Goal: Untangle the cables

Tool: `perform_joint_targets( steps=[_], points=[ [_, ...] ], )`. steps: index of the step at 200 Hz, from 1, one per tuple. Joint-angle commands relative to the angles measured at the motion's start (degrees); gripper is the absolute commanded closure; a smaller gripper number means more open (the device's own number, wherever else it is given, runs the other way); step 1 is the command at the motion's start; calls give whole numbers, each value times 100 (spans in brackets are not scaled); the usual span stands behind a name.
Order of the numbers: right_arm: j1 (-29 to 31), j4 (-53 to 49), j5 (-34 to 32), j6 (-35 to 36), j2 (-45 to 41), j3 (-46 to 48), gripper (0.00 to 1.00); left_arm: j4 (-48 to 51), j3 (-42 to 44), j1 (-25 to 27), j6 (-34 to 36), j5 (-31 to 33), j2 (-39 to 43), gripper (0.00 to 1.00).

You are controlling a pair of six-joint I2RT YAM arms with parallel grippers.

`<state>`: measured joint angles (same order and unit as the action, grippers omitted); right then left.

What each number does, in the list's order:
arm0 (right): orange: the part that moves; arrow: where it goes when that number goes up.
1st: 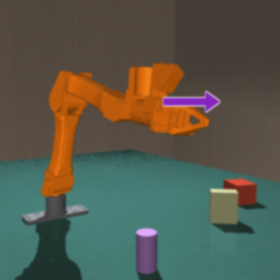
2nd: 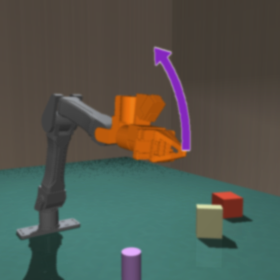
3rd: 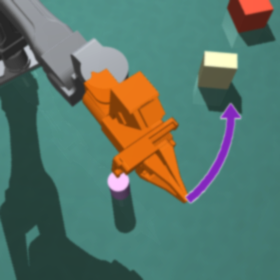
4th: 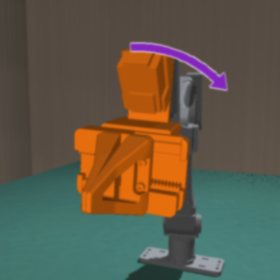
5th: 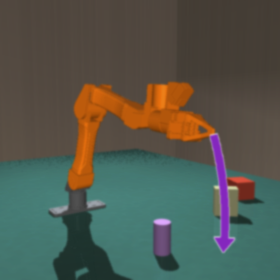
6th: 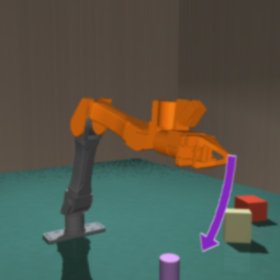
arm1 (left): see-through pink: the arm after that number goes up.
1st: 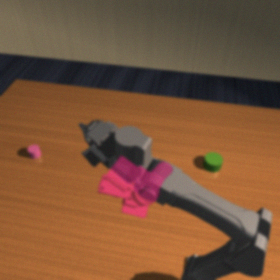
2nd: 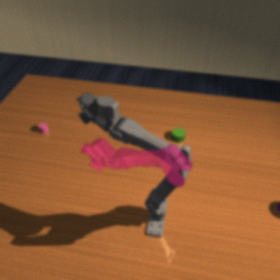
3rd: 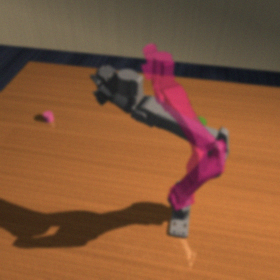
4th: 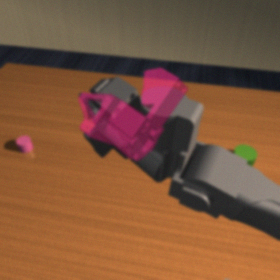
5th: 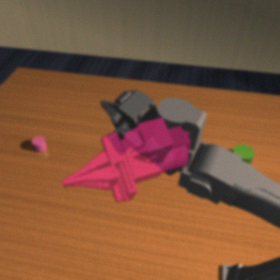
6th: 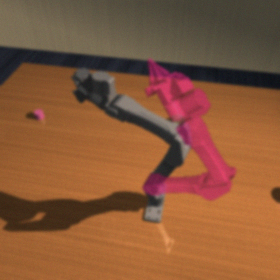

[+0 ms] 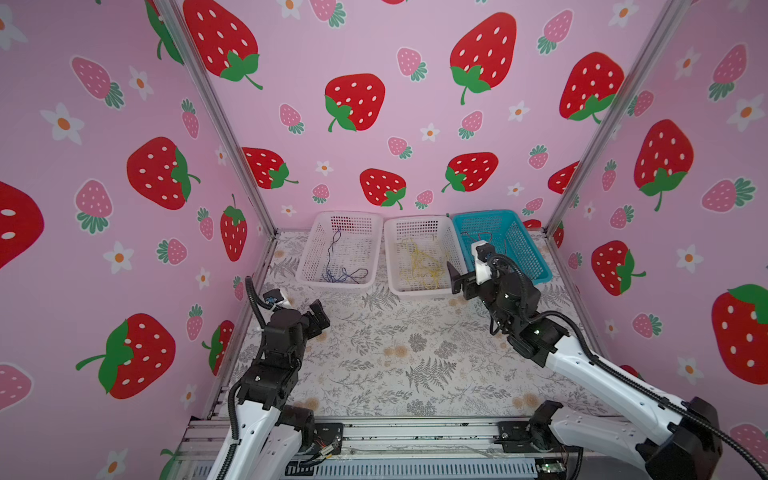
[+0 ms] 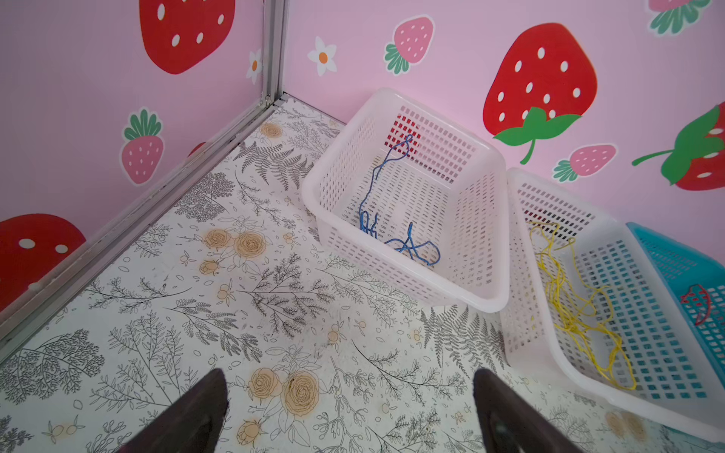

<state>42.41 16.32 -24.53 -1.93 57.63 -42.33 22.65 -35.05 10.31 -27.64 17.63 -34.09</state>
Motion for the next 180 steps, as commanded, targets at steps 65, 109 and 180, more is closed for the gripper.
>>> perform_joint_targets(
  steps=[65, 109, 180],
  points=[
    [-1498, 2106, -2031, -273, -169, 2273, 1, -1072, -10, 96, 978, 787, -1778, 1],
    [-2349, 2668, -1393, -520, 431, 2472, 1, -1819, -11, 18, 1346, 1095, -2499, 1],
    [-2874, 4611, -1106, -377, 1922, 2915, 1, -3755, 548, -619, 1641, 477, -3833, 1]
  ],
)
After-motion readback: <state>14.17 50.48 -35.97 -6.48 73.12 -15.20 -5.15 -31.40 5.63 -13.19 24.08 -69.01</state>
